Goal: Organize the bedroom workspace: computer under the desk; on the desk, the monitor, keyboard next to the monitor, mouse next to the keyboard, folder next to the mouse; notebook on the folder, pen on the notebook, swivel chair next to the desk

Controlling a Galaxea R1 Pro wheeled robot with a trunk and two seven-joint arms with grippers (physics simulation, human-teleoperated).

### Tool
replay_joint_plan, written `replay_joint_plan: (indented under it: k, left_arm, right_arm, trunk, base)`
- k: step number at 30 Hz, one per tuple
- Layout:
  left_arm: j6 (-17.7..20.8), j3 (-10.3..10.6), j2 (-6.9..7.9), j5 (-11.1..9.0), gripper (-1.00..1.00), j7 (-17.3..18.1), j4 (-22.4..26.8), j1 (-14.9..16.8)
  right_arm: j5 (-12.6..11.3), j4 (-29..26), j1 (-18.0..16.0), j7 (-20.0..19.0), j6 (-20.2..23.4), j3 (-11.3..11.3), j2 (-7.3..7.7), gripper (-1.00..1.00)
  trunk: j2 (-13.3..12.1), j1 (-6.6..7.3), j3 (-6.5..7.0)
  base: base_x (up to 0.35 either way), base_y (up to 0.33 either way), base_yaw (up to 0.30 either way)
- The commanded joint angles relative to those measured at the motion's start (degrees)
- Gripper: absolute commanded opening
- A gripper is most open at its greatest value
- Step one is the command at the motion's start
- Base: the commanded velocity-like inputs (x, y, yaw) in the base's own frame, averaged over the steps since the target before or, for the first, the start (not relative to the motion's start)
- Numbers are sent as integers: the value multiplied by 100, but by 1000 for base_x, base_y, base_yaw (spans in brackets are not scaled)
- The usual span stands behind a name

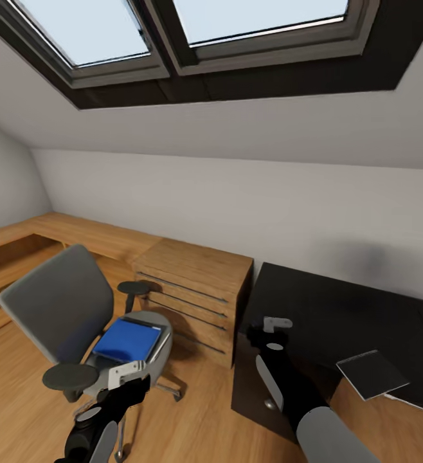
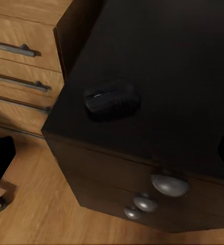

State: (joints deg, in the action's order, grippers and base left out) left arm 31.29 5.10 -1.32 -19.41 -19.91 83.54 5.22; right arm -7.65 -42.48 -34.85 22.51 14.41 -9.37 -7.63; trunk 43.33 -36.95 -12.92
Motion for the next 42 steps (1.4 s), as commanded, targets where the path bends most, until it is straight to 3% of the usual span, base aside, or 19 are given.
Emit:
replay_joint_plan:
  k: [1,10,18,25,31,35,42]
  left_arm:
    - [13,8,1,-61,100,-50,9,5]
    - [8,38,0,-63,100,-39,21,5]
    - [8,215,0,-63,100,-39,30,5]
    - [8,224,8,-63,100,-30,147,5]
    - [22,218,9,-69,100,-23,344,5]
    - [41,203,4,-102,100,-21,741,5]
    - [39,202,0,-106,100,-21,790,5]
  right_arm:
    - [-57,-8,-4,48,21,-29,6,100]
    - [-27,25,2,27,-4,-38,30,100]
    - [-33,33,2,23,-4,-37,76,100]
    - [-51,350,-3,17,43,-11,167,100]
    - [-69,578,-17,14,67,0,266,100]
    - [-92,1196,-213,2,69,27,327,100]
    - [-96,1311,-279,-6,252,39,333,100]
  trunk:
    - [6,-5,-9]
    - [6,-5,-9]
    - [6,-5,-9]
    - [6,-5,-9]
    - [6,-5,-9]
    - [6,-5,-9]
    - [167,-93,-81]
  base:
    - [334,0,70]
    - [333,0,18]
    - [333,0,0]
    - [262,0,0]
    - [96,0,0]
    - [8,0,0]
    - [1,0,0]
